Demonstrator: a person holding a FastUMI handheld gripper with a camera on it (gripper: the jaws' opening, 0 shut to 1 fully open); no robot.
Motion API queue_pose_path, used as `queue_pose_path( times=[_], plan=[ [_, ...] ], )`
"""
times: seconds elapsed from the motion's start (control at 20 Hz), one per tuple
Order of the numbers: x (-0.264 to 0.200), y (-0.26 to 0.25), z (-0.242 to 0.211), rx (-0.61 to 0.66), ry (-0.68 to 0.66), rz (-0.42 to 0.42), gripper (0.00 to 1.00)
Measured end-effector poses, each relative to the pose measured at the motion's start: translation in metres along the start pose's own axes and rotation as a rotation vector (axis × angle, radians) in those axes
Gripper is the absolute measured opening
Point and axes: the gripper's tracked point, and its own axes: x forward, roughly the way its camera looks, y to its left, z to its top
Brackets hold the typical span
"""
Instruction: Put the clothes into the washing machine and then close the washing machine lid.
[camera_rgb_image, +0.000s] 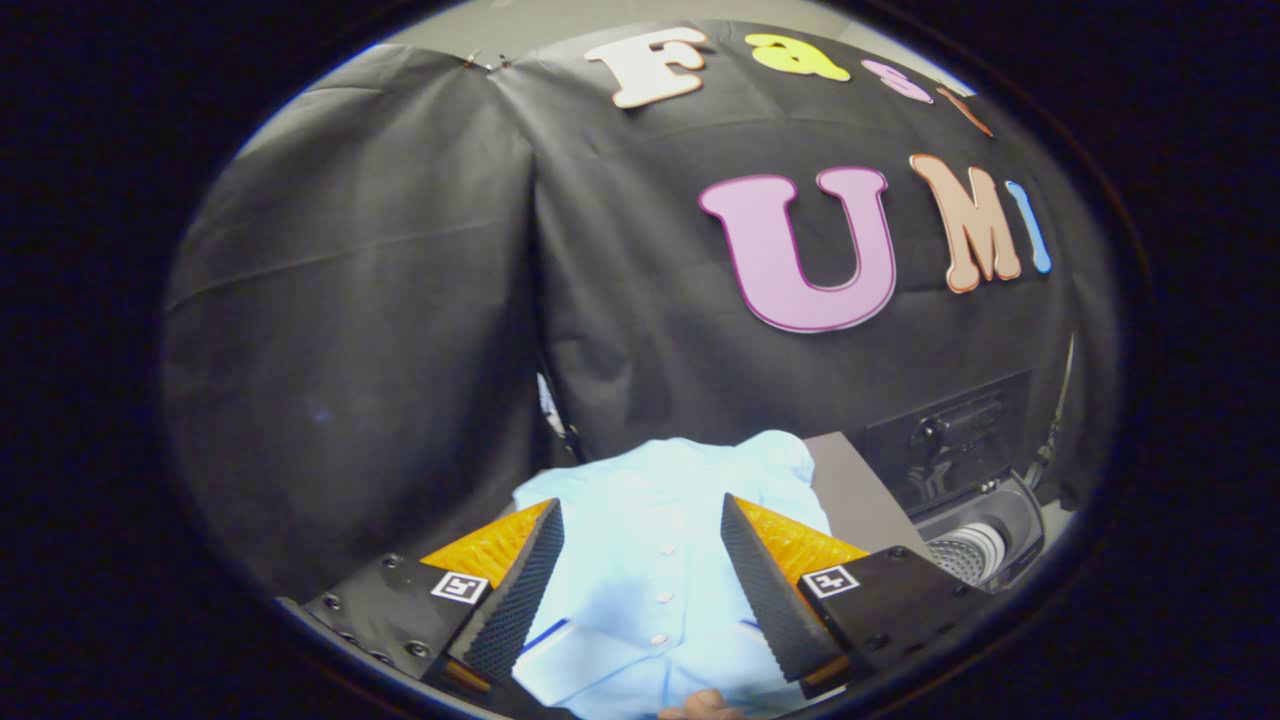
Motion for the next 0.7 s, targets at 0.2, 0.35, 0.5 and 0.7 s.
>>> queue_pose_path(
  times=[0.2, 0.35, 0.5, 0.7],
  plan=[
    [0.029, -0.001, -0.033, -0.012, 0.188, 0.011, 0.98],
    [0.043, -0.001, -0.059, -0.118, 0.318, 0.045, 0.98],
    [0.042, 0.002, -0.056, -0.205, 0.288, 0.053, 0.97],
    [0.041, 0.010, -0.061, -0.201, 0.284, 0.133, 0.44]
  ],
)
